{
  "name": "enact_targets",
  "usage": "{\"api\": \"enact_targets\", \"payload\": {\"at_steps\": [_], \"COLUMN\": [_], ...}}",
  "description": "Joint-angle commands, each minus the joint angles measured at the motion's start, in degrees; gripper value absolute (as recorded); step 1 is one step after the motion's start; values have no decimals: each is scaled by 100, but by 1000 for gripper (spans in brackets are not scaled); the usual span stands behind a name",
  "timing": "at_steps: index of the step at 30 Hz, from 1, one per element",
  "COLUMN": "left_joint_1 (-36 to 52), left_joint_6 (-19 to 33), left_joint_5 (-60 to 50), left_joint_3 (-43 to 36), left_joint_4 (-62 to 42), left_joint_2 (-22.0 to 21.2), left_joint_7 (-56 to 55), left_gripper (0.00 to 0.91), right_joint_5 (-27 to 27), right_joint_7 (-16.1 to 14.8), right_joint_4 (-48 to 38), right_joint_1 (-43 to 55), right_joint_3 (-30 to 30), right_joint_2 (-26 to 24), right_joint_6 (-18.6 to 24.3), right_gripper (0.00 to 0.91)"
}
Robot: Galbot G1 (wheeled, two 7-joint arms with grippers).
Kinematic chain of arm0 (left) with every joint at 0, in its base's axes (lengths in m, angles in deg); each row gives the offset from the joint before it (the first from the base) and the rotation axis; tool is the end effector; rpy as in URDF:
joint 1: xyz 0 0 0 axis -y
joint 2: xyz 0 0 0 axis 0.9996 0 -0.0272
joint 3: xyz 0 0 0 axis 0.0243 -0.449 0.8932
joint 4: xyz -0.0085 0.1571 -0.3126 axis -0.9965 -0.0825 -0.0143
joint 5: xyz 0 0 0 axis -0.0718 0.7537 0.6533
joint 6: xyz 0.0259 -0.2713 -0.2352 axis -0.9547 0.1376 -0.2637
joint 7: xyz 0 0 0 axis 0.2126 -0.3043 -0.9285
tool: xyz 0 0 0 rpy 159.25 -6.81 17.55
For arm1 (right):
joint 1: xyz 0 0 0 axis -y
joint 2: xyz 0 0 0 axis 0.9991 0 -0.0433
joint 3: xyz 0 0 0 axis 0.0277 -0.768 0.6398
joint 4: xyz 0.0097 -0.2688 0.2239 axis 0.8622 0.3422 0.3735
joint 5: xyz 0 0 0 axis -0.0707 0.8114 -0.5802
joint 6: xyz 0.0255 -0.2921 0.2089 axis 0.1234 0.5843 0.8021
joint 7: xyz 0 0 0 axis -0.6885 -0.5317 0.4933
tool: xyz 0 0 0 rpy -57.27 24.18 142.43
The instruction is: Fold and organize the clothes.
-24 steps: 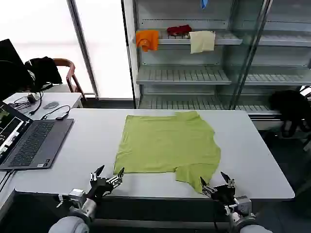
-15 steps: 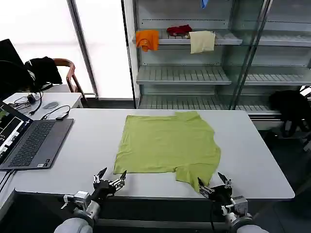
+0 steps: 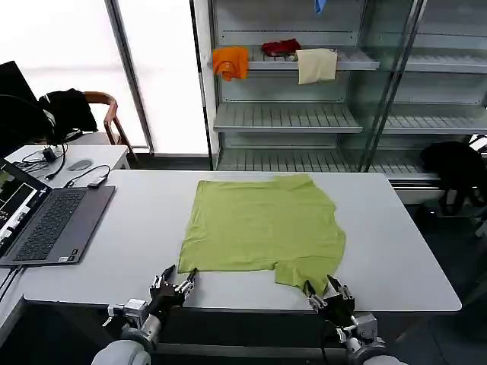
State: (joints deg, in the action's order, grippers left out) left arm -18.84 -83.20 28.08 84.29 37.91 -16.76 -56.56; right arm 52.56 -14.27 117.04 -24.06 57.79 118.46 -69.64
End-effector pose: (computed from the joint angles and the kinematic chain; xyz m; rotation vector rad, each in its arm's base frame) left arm 0.2383 0.0330 -0.3041 -0.2667 -2.7480 0.0024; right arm 0.2035 -0.0320 -0.2763 0.2852 -2.7172 0.2214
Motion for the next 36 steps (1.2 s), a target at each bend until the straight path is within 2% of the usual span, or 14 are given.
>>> {"api": "enact_targets", "payload": {"at_steps": [1,9,14,19,23,27,36], "left_joint_1": [23,86,128,196,323,651,1295], "left_joint_6": [5,-22,110,197,172,-4,-302], "left_joint_5": [-27,34,73,144,251,391,498], "left_joint_3": [-28,-65,-87,-43,13,3,-179], "left_joint_4": [-93,-158,-156,12,180,148,-315], "left_joint_2": [-6,13,-5,-20,26,79,45], "left_joint_7": [-12,30,-19,-174,-131,-103,-122], "left_gripper": [0,0,0,0,0,0,0], "right_joint_5": [62,58,-145,-394,-375,-325,-258], "right_joint_7": [-21,22,173,356,397,430,546], "right_joint_4": [-30,-15,15,55,20,-198,-1181], "right_joint_1": [3,88,154,475,941,1452,2400], "right_joint_3": [-21,-42,-53,-2,-18,-76,-131], "right_joint_2": [11,85,118,213,254,361,579], "right_joint_6": [33,2,68,152,-5,-196,-239], "right_gripper": [0,0,0,0,0,0,0]}}
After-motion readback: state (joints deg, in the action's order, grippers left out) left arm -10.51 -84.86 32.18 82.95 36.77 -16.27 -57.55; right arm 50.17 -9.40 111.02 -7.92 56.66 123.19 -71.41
